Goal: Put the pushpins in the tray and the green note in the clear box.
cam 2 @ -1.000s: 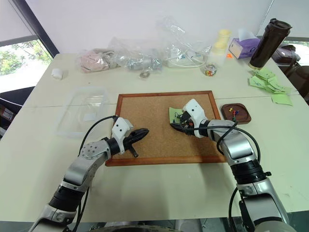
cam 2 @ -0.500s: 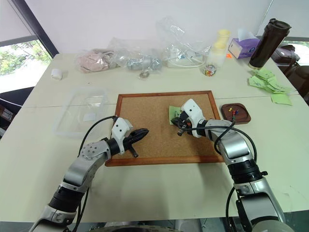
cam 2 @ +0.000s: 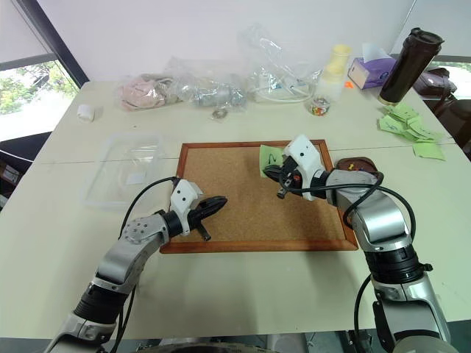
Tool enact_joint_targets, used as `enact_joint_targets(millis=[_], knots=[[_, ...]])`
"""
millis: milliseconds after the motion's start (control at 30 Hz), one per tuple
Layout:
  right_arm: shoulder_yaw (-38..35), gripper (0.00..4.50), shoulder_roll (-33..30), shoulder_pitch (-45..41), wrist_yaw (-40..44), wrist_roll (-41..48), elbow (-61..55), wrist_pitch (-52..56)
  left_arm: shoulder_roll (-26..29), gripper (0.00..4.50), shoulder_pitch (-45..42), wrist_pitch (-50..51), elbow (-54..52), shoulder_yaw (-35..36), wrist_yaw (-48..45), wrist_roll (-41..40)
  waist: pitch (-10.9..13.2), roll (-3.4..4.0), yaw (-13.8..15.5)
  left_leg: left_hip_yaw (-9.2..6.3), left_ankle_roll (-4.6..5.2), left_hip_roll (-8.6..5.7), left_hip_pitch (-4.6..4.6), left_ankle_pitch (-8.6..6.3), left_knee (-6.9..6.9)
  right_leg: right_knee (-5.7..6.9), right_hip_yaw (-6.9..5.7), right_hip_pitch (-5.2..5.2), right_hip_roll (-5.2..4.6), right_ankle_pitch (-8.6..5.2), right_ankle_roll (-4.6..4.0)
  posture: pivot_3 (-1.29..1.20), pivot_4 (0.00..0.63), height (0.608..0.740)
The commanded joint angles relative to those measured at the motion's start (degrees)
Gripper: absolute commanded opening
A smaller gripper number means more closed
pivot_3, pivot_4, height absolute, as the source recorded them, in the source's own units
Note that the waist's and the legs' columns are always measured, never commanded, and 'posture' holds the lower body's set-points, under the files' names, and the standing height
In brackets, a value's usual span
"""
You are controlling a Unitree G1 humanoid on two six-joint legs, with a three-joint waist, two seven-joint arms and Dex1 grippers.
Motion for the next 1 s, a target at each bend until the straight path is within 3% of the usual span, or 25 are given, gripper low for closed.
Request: enact_joint_targets(millis=[33,233,333,533,833,1000], knots=[[-0.3,0.05,-1.9,0.0,1.3,0.9,-4.0,-0.1,-0.1,0.0,1.1,2.4,2.5,-0.1,-0.1,-0.5,0.0,0.0,0.0,0.0,0.0,0.0,-0.01,0.0,0.0,-0.01,0.0,0.0,0.0,0.0,0.0,0.0,0.15,0.74],[0.8,0.05,-4.8,0.8,4.5,2.3,-8.4,-0.4,2.0,0.0,-4.3,8.2,-0.7,4.4,-5.6,-8.8,0.0,-0.05,0.0,-0.01,0.0,0.02,-0.02,0.0,0.02,-0.02,-0.02,-0.01,0.02,0.0,0.0,0.0,0.15,0.74],[1.1,0.0,-5.5,0.6,5.3,2.5,-9.4,-1.0,3.3,1.02,-7.0,12.5,-3.0,6.0,-8.3,-13.4,0.1,-0.11,-0.1,-0.01,0.0,0.03,-0.08,0.0,0.02,0.0,-0.01,-0.07,0.03,0.0,0.0,0.0,0.15,0.74],[1.5,0.0,-6.0,0.4,6.3,2.7,-10.7,-1.3,2.9,3.88,-12.0,18.8,-3.5,8.5,-8.6,-19.6,0.1,-0.22,-0.1,-0.01,0.0,0.03,-0.16,0.0,0.02,-0.02,-0.03,-0.13,0.02,0.0,0.0,0.0,0.15,0.74],[3.6,0.0,-7.5,0.3,7.9,1.7,-13.5,-4.5,-5.7,3.88,-16.8,26.2,0.7,11.8,-2.3,-26.1,0.2,-0.34,-0.1,-0.03,-0.01,0.03,-0.17,0.0,0.03,-0.01,-0.06,-0.14,0.02,0.0,0.01,0.0,0.15,0.74],[4.6,0.0,-8.0,0.4,8.4,0.7,-13.8,-6.2,-7.5,3.88,-18.2,28.2,1.9,12.6,-0.5,-27.7,0.2,-0.35,0.0,-0.02,-0.01,0.03,-0.16,0.01,0.03,-0.01,-0.06,-0.14,0.03,0.0,0.01,0.0,0.15,0.74]])
